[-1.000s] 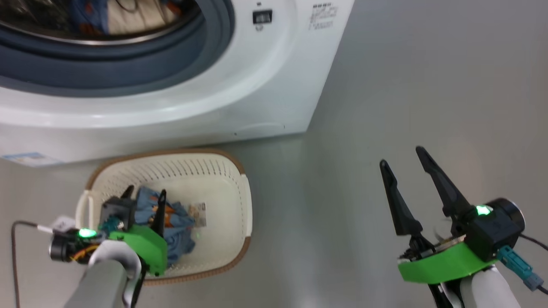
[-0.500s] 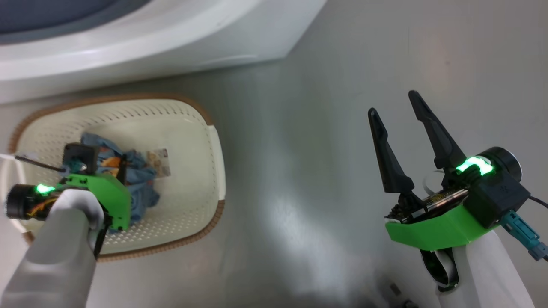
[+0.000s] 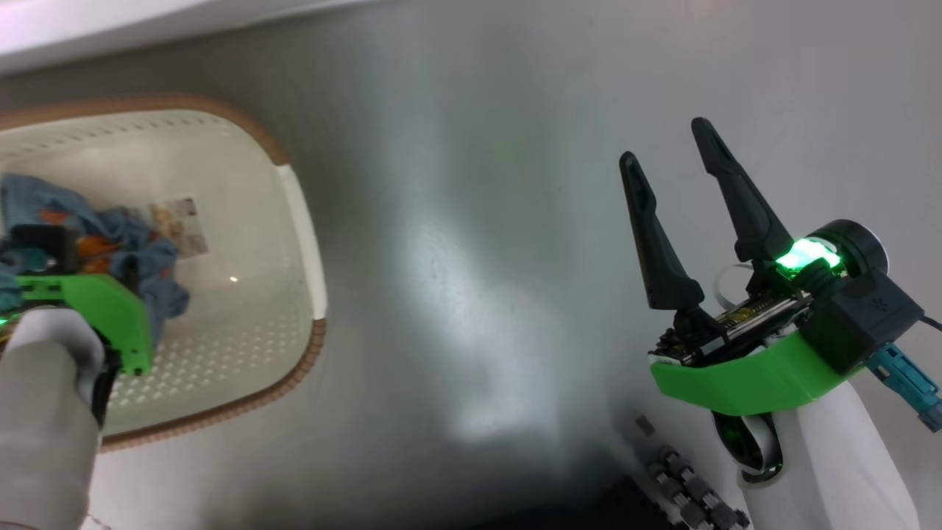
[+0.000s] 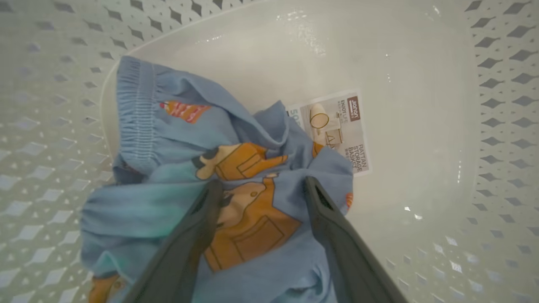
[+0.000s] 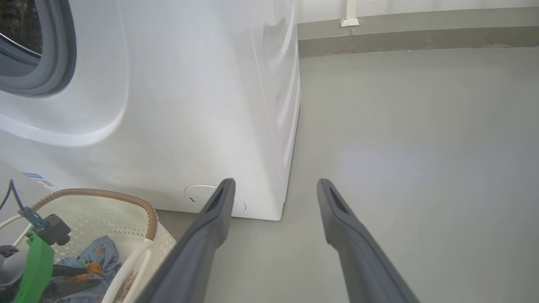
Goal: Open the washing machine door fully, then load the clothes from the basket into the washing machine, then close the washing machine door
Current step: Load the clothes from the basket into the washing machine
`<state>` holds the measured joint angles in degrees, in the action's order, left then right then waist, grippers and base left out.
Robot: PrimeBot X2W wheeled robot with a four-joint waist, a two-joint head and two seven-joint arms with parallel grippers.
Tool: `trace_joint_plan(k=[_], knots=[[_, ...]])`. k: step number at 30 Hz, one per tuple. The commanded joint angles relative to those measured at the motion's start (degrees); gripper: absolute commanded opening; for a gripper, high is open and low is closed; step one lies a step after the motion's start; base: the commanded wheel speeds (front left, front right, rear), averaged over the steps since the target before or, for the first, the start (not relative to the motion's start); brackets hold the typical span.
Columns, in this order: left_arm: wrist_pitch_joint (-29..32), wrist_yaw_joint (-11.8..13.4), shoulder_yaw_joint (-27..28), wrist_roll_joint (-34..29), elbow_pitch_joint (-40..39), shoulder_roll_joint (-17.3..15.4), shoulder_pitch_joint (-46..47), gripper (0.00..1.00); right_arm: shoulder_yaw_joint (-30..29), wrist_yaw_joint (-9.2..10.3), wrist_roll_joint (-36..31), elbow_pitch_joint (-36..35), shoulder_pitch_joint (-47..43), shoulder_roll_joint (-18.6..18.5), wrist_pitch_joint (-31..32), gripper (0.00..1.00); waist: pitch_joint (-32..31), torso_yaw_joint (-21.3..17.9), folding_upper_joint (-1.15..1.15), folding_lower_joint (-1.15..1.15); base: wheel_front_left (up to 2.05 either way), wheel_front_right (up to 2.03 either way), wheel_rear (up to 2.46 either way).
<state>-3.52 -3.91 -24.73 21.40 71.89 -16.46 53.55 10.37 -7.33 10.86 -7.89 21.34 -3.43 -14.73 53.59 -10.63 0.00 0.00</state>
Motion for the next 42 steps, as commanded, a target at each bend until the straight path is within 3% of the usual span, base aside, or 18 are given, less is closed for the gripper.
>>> trace_joint_plan(k=[1,5,6,7,9,10,11,20,33,38,42], knots=[[0.70,-0.13,1.71,1.09,0.50,-3.00,-0.61,1.00,1.58,-0.16,0.90,-1.44,-0.93,0.54,-0.27,1.00,2.89,-2.35,0.00,0.00,0.00,0.00,0.00],[1.89,0.30,2.22,1.98,1.03,-3.50,-0.23,1.00,2.08,-0.16,1.50,-1.46,-0.68,0.55,-0.27,1.00,3.43,-2.76,0.00,0.00,0.00,0.00,0.00],[2.21,0.40,2.48,2.35,1.13,-3.57,-0.16,0.86,2.17,-0.16,1.61,-1.44,-0.60,0.55,-0.27,1.00,3.50,-2.84,0.00,0.00,0.00,0.00,0.00],[2.62,0.49,2.60,2.58,1.23,-3.70,-0.11,0.60,2.23,-0.16,1.71,-1.41,-0.50,0.55,-0.27,1.00,3.55,-2.90,0.00,0.00,0.00,0.00,0.00],[3.06,0.48,2.66,2.86,1.37,-3.92,-0.12,0.27,2.31,-0.16,1.91,-1.34,-0.28,0.55,-0.27,1.00,3.54,-3.04,0.00,0.00,0.00,0.00,0.00],[3.06,0.48,2.66,2.86,1.37,-3.92,-0.12,0.27,2.31,-0.16,1.91,-1.34,-0.28,0.55,-0.27,1.00,3.54,-3.04,0.00,0.00,0.00,0.00,0.00],[3.27,0.41,2.81,3.15,1.43,-3.93,-0.17,0.00,2.32,-0.16,1.97,-1.28,-0.18,0.55,-0.27,1.00,3.48,-3.07,0.00,0.00,0.00,0.00,0.00],[2.06,0.13,2.90,4.40,1.68,-2.57,-0.68,0.00,1.56,-0.16,1.10,-0.88,-0.05,0.55,-0.27,1.00,1.29,-1.71,0.00,0.00,0.00,0.00,0.00],[-9.87,1.51,2.19,4.53,0.51,0.82,-4.20,0.00,-1.12,-0.16,-1.91,-0.25,-2.59,0.55,-0.27,1.00,-8.08,2.61,0.00,0.00,0.00,0.00,0.00],[-11.36,2.82,3.22,5.09,-3.09,1.73,-7.39,0.00,-2.18,-0.16,-2.80,0.14,-4.75,0.24,-0.27,1.00,-12.53,4.33,0.00,0.00,0.00,0.00,0.00],[-11.45,5.24,5.36,4.50,-11.86,1.24,-11.55,0.00,-3.23,-0.16,-3.03,0.40,-6.75,-0.24,-0.27,1.00,-16.04,5.78,0.00,0.00,0.00,0.00,0.00]])
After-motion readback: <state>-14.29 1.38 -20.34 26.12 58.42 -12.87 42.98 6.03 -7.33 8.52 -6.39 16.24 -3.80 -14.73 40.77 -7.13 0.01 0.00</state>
